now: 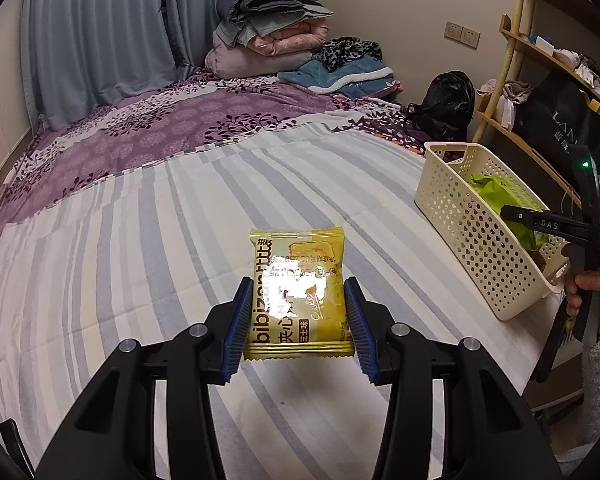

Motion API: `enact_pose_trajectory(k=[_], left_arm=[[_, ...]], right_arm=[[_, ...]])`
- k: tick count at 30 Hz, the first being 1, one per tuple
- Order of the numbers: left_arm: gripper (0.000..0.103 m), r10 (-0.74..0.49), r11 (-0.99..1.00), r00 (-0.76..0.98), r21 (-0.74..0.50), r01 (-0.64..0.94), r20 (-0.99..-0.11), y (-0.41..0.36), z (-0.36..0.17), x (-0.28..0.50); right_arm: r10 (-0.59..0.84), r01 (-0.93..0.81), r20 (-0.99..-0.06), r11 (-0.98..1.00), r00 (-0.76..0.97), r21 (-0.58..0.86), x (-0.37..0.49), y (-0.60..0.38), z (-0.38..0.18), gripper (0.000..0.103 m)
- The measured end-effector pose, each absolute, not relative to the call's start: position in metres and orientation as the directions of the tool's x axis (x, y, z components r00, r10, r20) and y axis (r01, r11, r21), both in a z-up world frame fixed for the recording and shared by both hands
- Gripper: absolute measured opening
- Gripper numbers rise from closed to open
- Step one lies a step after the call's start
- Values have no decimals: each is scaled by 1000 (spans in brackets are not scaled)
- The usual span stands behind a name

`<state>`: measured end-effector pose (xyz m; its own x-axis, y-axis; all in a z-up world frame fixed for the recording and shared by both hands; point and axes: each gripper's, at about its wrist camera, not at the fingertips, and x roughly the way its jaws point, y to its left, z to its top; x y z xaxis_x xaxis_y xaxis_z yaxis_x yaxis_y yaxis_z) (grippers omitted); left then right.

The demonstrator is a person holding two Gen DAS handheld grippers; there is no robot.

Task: Organize snacks
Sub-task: 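Drop the green pack into the basket from the right tool while left holds yellow pack, then lower the yellow pack into the basket and open the left tool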

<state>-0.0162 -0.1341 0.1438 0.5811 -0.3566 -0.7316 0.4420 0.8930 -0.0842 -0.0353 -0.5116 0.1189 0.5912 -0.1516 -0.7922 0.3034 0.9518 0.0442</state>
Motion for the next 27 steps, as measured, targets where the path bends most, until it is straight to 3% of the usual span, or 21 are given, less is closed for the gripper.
enact_pose_trajectory(k=[5,10,27], left_arm=[[47,-361,892,579,-91,442,-731,-134,145,-15],[47,-370,884,574,-85,460,-730,-142,147,-15],[47,-559,697,437,-114,708,-705,-265,175,-34]], right_arm=[[-146,309,-802,950,579,50,-32,-513,122,73],[-131,312,-757,945,640,99,-43,-513,131,84],[-199,428,-587,859,784,281,-113,-557,166,85]])
